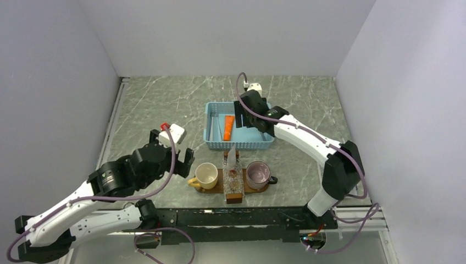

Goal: Prepare toiletry sets of a toothbrush and toothpaste on the tray

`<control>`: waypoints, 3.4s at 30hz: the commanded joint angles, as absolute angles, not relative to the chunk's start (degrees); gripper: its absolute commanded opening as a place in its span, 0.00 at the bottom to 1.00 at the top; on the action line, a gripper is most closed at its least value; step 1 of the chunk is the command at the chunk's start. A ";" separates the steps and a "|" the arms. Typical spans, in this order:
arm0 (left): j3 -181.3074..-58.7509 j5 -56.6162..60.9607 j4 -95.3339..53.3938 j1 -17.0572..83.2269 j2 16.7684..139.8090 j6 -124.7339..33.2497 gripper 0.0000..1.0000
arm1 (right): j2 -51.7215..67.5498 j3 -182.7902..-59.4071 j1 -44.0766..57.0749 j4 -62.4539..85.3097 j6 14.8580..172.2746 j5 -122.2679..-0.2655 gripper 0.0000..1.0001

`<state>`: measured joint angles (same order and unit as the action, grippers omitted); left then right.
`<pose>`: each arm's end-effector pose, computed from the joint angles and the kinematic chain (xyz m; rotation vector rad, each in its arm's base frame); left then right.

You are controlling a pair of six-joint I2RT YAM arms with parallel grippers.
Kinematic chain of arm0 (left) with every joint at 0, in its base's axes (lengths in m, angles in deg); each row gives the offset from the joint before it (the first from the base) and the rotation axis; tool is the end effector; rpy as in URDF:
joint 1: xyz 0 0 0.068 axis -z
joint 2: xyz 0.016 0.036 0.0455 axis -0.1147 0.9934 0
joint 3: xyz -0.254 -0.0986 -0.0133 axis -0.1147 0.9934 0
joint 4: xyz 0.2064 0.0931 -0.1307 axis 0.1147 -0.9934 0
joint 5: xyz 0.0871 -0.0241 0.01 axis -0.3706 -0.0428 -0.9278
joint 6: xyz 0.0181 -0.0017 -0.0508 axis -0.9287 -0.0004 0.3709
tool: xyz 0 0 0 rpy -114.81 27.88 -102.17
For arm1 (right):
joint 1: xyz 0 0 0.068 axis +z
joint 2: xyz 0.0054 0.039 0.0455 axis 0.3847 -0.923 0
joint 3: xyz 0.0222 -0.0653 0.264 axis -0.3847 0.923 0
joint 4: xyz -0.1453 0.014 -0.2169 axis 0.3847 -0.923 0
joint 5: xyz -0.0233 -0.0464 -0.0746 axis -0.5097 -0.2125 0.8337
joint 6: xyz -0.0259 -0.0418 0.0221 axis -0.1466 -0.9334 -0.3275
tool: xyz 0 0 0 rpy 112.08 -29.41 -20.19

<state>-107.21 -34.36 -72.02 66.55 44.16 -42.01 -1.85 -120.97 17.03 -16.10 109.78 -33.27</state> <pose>0.0779 -0.1009 0.3666 0.5034 1.9901 -0.2987 0.2803 0.2164 0.2967 -0.1550 2.2715 0.1596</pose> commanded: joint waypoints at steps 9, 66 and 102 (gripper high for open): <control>-98.62 -31.44 -67.32 66.27 37.55 -41.16 0.99 | -11.85 -128.97 10.64 -18.57 107.21 -35.88 0.52; -97.43 -34.82 -67.45 66.20 35.53 -41.77 0.99 | -31.02 -132.06 2.63 -16.00 102.91 -47.11 0.00; -102.80 -24.48 -61.01 66.00 37.86 -40.74 0.99 | 18.61 -111.31 9.83 9.84 106.58 -55.47 0.00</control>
